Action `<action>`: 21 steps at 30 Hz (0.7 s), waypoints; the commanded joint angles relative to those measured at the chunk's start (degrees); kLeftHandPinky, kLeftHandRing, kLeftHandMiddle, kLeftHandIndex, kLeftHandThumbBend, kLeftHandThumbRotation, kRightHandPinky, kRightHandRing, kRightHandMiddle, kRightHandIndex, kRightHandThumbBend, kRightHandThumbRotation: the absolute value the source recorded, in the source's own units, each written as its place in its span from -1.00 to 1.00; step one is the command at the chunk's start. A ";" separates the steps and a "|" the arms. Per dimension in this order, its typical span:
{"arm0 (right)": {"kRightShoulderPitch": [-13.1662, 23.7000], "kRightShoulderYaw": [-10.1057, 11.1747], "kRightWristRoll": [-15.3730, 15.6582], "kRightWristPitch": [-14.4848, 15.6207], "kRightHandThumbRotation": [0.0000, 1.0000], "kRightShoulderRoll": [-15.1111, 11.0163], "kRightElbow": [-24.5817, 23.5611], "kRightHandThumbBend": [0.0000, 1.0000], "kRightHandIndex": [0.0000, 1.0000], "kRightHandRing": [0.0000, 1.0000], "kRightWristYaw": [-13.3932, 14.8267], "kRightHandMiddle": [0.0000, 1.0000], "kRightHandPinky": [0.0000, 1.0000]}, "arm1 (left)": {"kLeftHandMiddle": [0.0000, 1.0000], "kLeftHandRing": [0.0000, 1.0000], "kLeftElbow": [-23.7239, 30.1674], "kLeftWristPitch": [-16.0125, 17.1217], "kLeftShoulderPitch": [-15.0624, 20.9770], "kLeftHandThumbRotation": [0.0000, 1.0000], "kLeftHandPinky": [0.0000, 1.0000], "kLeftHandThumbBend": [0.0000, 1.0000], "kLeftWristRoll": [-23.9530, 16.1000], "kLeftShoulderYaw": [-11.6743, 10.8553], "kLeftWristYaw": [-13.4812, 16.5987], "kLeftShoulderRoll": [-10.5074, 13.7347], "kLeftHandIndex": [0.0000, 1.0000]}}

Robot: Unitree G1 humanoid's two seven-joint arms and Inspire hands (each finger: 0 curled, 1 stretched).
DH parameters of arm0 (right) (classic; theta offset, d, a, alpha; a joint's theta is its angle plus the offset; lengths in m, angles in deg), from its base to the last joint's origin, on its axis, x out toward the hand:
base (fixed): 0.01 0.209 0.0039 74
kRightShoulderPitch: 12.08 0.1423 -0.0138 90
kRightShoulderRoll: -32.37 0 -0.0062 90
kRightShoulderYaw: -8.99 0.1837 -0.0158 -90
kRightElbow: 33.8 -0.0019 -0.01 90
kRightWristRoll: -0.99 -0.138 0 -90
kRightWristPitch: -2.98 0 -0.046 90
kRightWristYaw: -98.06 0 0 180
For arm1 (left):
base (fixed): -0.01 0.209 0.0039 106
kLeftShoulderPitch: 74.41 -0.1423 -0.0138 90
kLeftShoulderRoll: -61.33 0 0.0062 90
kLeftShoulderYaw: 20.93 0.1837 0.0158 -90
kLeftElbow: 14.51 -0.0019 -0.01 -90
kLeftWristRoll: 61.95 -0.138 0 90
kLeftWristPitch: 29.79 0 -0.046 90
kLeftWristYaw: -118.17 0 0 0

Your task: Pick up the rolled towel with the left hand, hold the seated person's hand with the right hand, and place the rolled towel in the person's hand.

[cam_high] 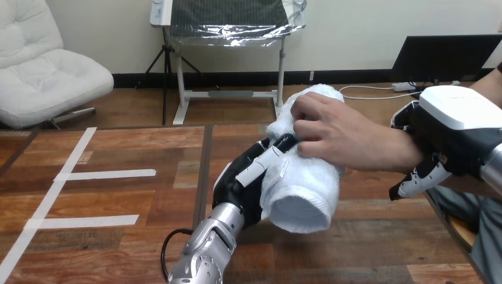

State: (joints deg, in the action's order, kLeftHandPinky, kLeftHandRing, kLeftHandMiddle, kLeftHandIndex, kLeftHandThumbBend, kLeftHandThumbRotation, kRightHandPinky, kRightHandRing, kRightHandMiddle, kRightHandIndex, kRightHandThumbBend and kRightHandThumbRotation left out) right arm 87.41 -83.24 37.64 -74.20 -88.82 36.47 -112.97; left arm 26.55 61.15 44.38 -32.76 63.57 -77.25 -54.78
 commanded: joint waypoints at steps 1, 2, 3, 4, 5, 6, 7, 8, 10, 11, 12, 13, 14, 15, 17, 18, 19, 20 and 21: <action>3.30 2.23 -0.06 0.08 -1.00 1.15 -2.15 0.70 0.06 -0.19 2.18 -0.03 -0.30 | -0.25 -0.40 3.52 2.75 10.07 -1.00 -0.57 0.35 2.20 0.48 -2.26 -13.32 -0.09; 3.43 2.07 0.08 0.49 -1.00 1.16 -2.26 0.70 0.07 -0.19 1.81 -0.03 -0.30 | -0.25 -0.40 3.61 2.71 10.01 -1.00 -0.57 0.34 2.26 0.45 -2.31 -13.24 -0.09; 3.52 1.99 0.15 0.77 -1.00 1.16 -2.32 0.70 0.08 -0.19 1.57 -0.02 -0.30 | -0.24 -0.40 3.66 2.69 9.99 -1.00 -0.57 0.34 2.30 0.43 -2.33 -13.21 -0.09; 3.58 1.93 0.19 0.95 -1.00 1.15 -2.36 0.69 0.10 -0.19 1.40 -0.02 -0.30 | -0.24 -0.40 3.69 2.68 9.98 -1.00 -0.56 0.34 2.33 0.42 -2.33 -13.19 -0.09; 3.67 1.88 0.15 1.09 -1.00 1.14 -2.45 0.69 0.11 -0.19 1.18 -0.02 -0.29 | -0.24 -0.40 3.80 2.61 9.94 -1.00 -0.56 0.34 2.35 0.42 -2.35 -13.09 -0.09; 3.71 1.87 0.09 1.12 -1.00 1.12 -2.50 0.69 0.11 -0.19 1.08 -0.01 -0.29 | -0.24 -0.39 3.86 2.58 9.93 -1.00 -0.56 0.34 2.36 0.44 -2.34 -13.04 -0.09; 3.73 1.87 0.04 1.15 -1.00 1.09 -2.52 0.69 0.12 -0.18 1.02 -0.01 -0.29 | -0.23 -0.39 3.89 2.56 9.93 -1.00 -0.56 0.34 2.37 0.45 -2.34 -13.01 -0.09; 3.74 1.87 0.01 1.16 -1.00 1.07 -2.53 0.69 0.13 -0.18 0.99 -0.01 -0.28 | -0.23 -0.39 3.91 2.55 9.93 -1.00 -0.56 0.34 2.37 0.46 -2.34 -13.00 -0.09; 3.81 1.80 0.08 1.36 -1.00 1.04 -2.71 0.69 0.14 -0.18 0.80 0.00 -0.28 | -0.23 -0.39 3.77 2.66 9.96 -1.00 -0.56 0.34 2.50 0.36 -2.69 -12.90 -0.08; 3.86 1.77 -0.01 1.18 -1.00 0.99 -2.66 0.69 0.14 -0.18 0.80 0.00 -0.28 | -0.23 -0.39 3.82 2.63 9.92 -1.00 -0.56 0.34 2.53 0.37 -2.86 -12.79 -0.08; 3.89 1.76 -0.09 1.02 -1.00 0.94 -2.58 0.70 0.16 -0.16 0.82 0.01 -0.26 | -0.22 -0.38 3.83 2.62 9.90 -1.00 -0.56 0.34 2.54 0.37 -2.95 -12.72 -0.08; 3.90 1.76 -0.16 0.89 -1.00 0.91 -2.52 0.70 0.16 -0.15 0.85 0.02 -0.26 | -0.22 -0.38 3.85 2.60 9.88 -1.00 -0.56 0.34 2.54 0.39 -2.98 -12.68 -0.08; 3.88 1.72 -0.12 0.64 -1.00 0.81 -2.50 0.71 0.17 -0.14 0.93 0.02 -0.24 | -0.22 -0.38 3.96 2.42 9.84 -1.00 -0.56 0.35 2.59 0.43 -3.11 -12.55 -0.08; 3.85 1.71 -0.09 0.47 -1.00 0.74 -2.49 0.71 0.18 -0.13 0.98 0.03 -0.23 | -0.22 -0.37 4.01 2.31 9.83 -1.00 -0.56 0.35 2.62 0.45 -3.18 -12.48 -0.08; 3.77 1.68 0.00 0.30 -1.00 0.61 -2.63 0.72 0.19 -0.11 0.96 0.04 -0.22 | -0.22 -0.37 4.23 2.19 9.70 -1.00 -0.55 0.35 2.57 0.64 -3.48 -12.25 -0.08; 3.74 1.69 0.03 0.28 -1.00 0.56 -2.72 0.72 0.19 -0.09 0.92 0.05 -0.20 | -0.21 -0.37 4.34 2.20 9.62 -0.99 -0.55 0.35 2.50 0.75 -3.64 -12.14 -0.08; 3.71 1.69 0.05 0.27 -1.00 0.53 -2.78 0.72 0.20 -0.08 0.89 0.06 -0.19 | -0.21 -0.36 4.42 2.20 9.56 -0.99 -0.55 0.35 2.46 0.83 -3.76 -12.06 -0.08; 3.44 1.86 -0.18 -0.86 -1.00 0.34 -2.60 0.73 0.21 -0.07 1.53 0.06 -0.18 | -0.21 -0.36 4.58 2.43 9.40 -0.99 -0.55 0.35 2.20 1.10 -4.08 -11.82 -0.07; 3.25 1.99 -0.37 -1.72 -1.00 0.21 -2.41 0.74 0.21 -0.05 2.03 0.08 -0.17 | -0.20 -0.35 4.64 2.61 9.31 -0.98 -0.54 0.35 2.02 1.27 -4.28 -11.68 -0.07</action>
State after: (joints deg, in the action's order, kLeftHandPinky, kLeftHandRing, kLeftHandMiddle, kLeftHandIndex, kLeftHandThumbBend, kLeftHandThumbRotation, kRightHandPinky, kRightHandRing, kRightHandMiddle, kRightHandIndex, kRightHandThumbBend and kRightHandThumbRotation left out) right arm 87.42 -83.24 37.63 -73.97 -88.81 36.29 -113.00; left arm 26.55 61.15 44.46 -32.41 63.81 -77.54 -54.79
